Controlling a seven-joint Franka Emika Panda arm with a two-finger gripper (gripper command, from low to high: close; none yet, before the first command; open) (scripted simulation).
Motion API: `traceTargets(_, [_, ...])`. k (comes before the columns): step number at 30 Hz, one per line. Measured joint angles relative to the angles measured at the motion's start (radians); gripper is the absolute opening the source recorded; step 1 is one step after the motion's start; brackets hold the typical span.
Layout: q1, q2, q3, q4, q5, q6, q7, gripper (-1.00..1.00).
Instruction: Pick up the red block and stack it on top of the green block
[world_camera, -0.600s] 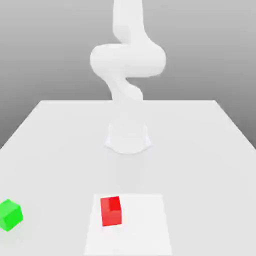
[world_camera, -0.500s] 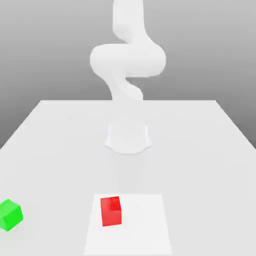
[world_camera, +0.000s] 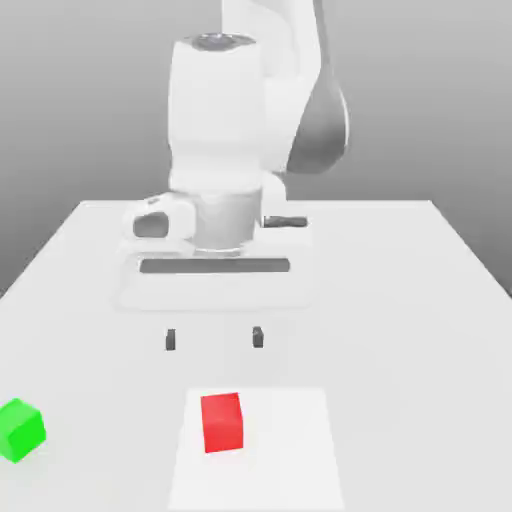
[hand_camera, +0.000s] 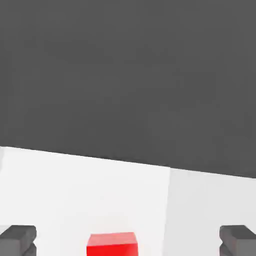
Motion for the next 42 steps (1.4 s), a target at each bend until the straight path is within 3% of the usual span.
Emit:
traceTargets(8, [-0.032,0.29,0.041,-0.013,0.085,0.225,-0.09,0.0])
traceTargets(9, [-0.036,0.31,0.045,-0.01,0.089,0.242,-0.093,-1.0])
traceTargets(16, [-0.037,0.307,0.047,-0.011,0.086,0.239,-0.09,-1.0])
traceTargets(22, [-0.032,0.114,0.029,-0.038,0.042,0.073,-0.06,-1.0])
traceTargets(34, [-0.354,0.225,-0.17,0.284,0.12,-0.147,-0.189,-1.0])
traceTargets(38, [-0.4,0.351,-0.15,0.314,0.187,-0.055,-0.242,-1.0])
traceTargets(39, [-0.408,0.377,-0.14,0.316,0.2,-0.032,-0.252,1.0])
traceTargets(42, [-0.408,0.377,-0.14,0.316,0.2,-0.032,-0.252,1.0])
